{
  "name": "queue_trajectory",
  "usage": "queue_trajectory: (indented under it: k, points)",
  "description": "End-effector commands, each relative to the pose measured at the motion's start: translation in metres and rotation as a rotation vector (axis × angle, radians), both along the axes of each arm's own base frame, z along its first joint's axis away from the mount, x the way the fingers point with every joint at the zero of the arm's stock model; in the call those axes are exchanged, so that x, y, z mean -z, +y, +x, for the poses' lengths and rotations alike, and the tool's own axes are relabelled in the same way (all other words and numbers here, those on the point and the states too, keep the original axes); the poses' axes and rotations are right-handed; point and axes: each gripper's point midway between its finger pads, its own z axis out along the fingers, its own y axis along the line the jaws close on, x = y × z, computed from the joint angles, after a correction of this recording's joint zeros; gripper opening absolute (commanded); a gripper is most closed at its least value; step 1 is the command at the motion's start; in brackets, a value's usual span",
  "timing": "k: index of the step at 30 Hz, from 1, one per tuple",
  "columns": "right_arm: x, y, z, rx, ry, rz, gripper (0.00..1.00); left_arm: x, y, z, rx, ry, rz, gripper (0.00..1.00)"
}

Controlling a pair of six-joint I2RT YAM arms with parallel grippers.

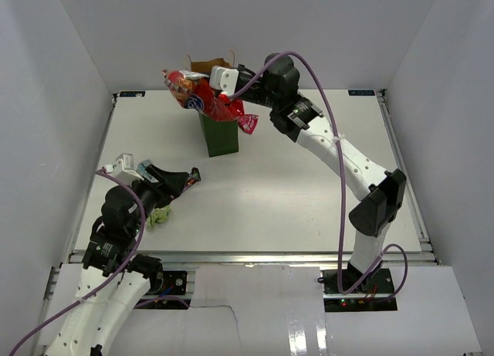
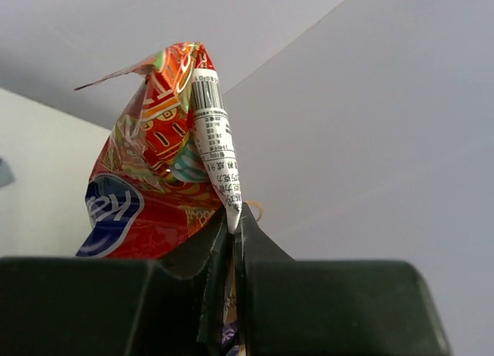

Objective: Place the snacks into the paper bag

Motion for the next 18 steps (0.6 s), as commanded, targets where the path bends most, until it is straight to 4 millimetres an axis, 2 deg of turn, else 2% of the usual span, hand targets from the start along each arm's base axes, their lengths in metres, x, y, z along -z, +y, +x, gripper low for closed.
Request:
queue_trajectory:
  k: [1,2,8,9,11,13,18]
  points:
    - [-0.127,-0.029,-0.015,0.060,-0.271,0.283,0.08,0.004,0.000,-0.002,0.003,-0.004,0.000,0.80]
    - [-0.133,-0.031,-0.016,0.063,-0.283,0.297,0.08,0.002,0.001,-0.004,-0.001,-0.013,-0.006,0.80]
    - [-0.140,-0.026,-0.006,0.079,-0.305,0.348,0.08,0.004,0.003,-0.006,-0.008,-0.017,-0.011,0.80]
    - [-0.152,-0.030,-0.009,0.081,-0.325,0.377,0.08,0.005,0.003,-0.004,-0.009,-0.012,-0.007,0.80]
    - [-0.157,-0.027,-0.008,0.075,-0.335,0.399,0.08,0.002,0.003,-0.004,-0.006,-0.015,-0.002,0.80]
    - [-0.171,-0.032,-0.011,0.076,-0.360,0.438,0.08,0.004,0.001,-0.001,0.000,-0.004,0.010,0.80]
    - [-0.174,-0.031,-0.005,0.094,-0.386,0.471,0.08,0.004,-0.001,0.002,0.005,-0.002,0.010,0.80]
